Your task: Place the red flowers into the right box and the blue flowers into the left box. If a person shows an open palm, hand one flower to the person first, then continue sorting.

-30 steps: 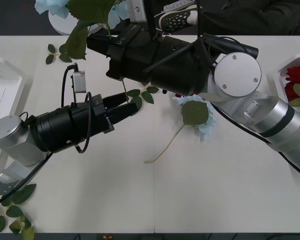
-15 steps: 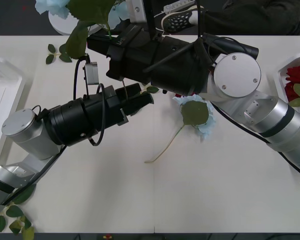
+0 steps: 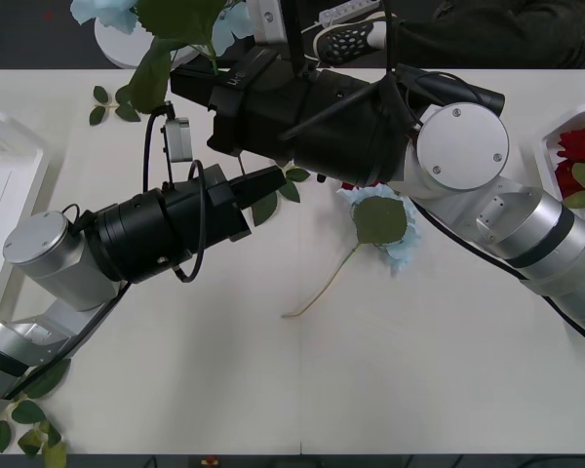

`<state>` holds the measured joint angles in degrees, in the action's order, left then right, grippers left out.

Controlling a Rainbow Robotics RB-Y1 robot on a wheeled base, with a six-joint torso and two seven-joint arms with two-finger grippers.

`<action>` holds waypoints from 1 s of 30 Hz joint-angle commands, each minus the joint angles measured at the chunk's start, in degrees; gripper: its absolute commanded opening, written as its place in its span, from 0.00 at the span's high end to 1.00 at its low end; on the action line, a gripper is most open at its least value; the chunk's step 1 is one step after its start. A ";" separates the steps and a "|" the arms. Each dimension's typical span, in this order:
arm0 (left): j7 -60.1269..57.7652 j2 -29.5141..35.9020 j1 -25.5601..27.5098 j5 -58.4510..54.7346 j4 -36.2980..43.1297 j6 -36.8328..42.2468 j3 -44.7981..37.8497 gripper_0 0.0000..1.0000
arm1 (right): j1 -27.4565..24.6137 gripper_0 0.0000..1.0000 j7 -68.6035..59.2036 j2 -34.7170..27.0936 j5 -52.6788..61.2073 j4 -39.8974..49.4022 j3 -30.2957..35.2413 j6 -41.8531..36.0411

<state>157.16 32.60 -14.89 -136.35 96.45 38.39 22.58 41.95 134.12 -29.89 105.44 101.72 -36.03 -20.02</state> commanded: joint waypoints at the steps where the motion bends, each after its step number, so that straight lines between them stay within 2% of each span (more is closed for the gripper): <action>1: -2.16 -1.22 -2.16 0.03 2.52 -1.13 0.63 1.00 | -0.03 1.00 -1.58 0.09 -0.41 2.61 -0.09 0.68; 9: -2.16 -0.95 -2.25 -0.14 2.69 -1.74 0.63 1.00 | 0.41 1.00 -1.58 0.01 -0.41 2.70 0.00 0.68; 10: -2.16 -0.78 -2.25 -0.23 2.78 -1.92 0.63 1.00 | 0.50 0.86 -1.67 0.01 -0.41 2.61 0.09 0.68; 11: -2.16 -0.60 -2.33 -0.23 2.87 -2.01 0.71 1.00 | 0.50 0.67 -1.93 0.09 -0.23 2.70 0.09 0.68; 15: -2.16 0.10 -2.25 -0.23 3.31 -2.27 0.63 1.00 | 0.58 0.36 -2.46 0.01 -0.15 2.70 0.35 1.48; 17: -2.16 0.45 -2.25 -0.32 3.40 -2.45 0.63 1.00 | 0.67 0.26 -2.55 0.01 -0.15 2.70 0.61 1.48; 21: -2.16 0.89 -2.33 -0.67 3.40 -2.71 0.63 1.00 | 0.85 0.09 -2.55 -0.08 -0.15 2.70 1.23 1.48; 23: -2.16 0.98 -2.33 -0.85 3.40 -2.88 0.63 1.00 | 1.02 0.06 -2.63 -0.26 -0.15 2.78 1.32 1.56; 30: -2.16 2.47 -2.51 -2.08 3.75 -3.76 0.45 1.00 | 1.29 0.05 -4.13 -2.45 4.07 3.05 1.49 1.48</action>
<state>157.12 32.83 -14.92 -136.83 96.91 35.94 22.61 41.95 132.50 -30.01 106.48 101.72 -35.85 -19.09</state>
